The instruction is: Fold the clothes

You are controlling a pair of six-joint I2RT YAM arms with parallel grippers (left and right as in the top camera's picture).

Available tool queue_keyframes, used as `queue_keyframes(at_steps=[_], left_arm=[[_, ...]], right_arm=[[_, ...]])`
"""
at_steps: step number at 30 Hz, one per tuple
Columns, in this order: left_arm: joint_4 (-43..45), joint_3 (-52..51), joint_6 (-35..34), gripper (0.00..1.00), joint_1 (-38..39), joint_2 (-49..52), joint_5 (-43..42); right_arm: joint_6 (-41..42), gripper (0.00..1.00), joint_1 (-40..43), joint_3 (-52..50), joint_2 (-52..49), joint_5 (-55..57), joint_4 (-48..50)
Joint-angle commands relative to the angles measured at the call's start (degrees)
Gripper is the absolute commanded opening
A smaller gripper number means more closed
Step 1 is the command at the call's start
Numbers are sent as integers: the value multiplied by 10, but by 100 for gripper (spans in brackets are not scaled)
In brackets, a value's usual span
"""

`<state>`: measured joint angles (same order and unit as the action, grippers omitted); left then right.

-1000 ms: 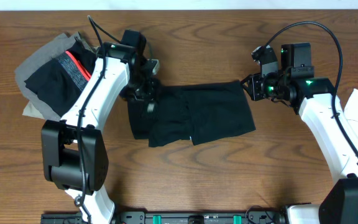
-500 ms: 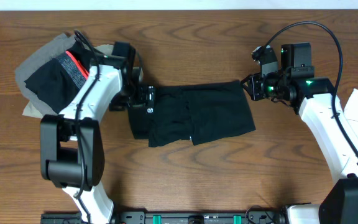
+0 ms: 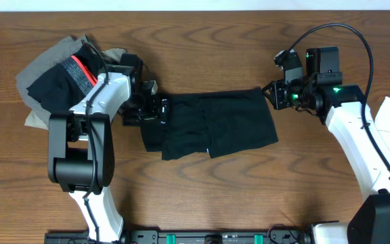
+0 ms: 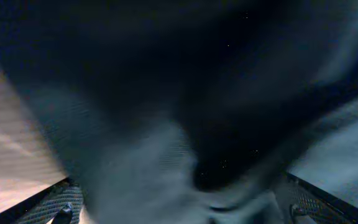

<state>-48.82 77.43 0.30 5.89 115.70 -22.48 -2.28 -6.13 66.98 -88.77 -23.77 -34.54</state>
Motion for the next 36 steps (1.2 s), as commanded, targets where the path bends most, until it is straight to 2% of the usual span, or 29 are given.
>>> queue_keyframes(at_steps=[1,7,8,12,15,16,18,22,29,36], left_arm=[[0,-3,83,98,7,35,-134],[-2,-3,91,99,15,39,-144],[-1,-3,91,95,15,39,-144],[1,-3,91,54,15,39,-139],[7,-3,91,13,15,39,-139],[7,-3,91,8,15,39,-139],[4,-1,91,5,15,37,-140],[-49,32,91,6,15,27,-124],[-241,223,107,6,17,12,7],[-317,351,99,6,48,12,24]], right_arm=[[5,20,1,8,8,-7,1],[5,20,1,8,8,-7,4],[6,20,1,8,8,-7,4],[6,20,1,8,8,-7,5],[5,20,1,8,8,-7,5],[5,19,1,8,8,-7,5],[6,19,1,8,8,-7,5],[5,19,1,8,8,-7,5],[6,19,1,8,8,-7,14],[6,19,1,8,8,-7,15]])
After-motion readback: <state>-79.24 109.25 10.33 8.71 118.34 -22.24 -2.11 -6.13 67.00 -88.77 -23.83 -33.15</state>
